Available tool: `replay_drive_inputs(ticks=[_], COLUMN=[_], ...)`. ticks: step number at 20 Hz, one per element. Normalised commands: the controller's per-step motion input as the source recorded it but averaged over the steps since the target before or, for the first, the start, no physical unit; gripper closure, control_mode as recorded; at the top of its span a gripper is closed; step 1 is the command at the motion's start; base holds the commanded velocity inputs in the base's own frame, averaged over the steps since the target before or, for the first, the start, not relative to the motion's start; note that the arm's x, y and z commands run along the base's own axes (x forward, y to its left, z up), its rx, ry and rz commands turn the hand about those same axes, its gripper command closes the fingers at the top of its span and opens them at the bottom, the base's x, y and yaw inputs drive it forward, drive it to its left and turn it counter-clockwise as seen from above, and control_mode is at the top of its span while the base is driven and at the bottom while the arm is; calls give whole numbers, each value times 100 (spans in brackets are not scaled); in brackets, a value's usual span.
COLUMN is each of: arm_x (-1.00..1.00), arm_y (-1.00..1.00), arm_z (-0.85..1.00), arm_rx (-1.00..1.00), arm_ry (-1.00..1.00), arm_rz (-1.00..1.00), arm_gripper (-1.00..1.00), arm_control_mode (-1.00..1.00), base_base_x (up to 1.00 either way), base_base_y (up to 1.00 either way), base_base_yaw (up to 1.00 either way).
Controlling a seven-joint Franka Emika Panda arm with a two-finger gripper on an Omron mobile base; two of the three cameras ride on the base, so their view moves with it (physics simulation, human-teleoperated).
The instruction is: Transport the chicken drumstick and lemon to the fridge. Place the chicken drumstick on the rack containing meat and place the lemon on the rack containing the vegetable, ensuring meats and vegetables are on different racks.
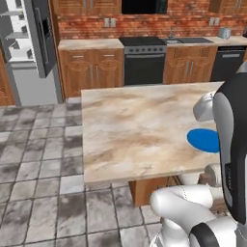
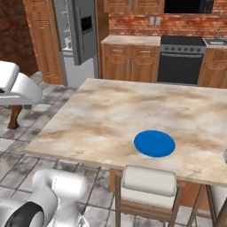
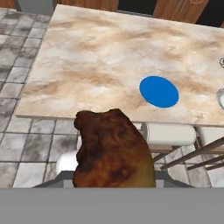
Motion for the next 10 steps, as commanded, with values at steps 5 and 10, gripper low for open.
replay_drive_inputs(ticks=[5, 10], arm_x=[0, 0], arm_y=[0, 0], arm_z=[0, 0], arm_rx=[0, 0], arm_ry=[0, 0], arm_rz=[0, 0], arm_gripper=[100, 100], arm_control_mode=[100, 100], base_base_x=[-40, -42], base_base_y=[100, 100], base_base_yaw=[1, 0])
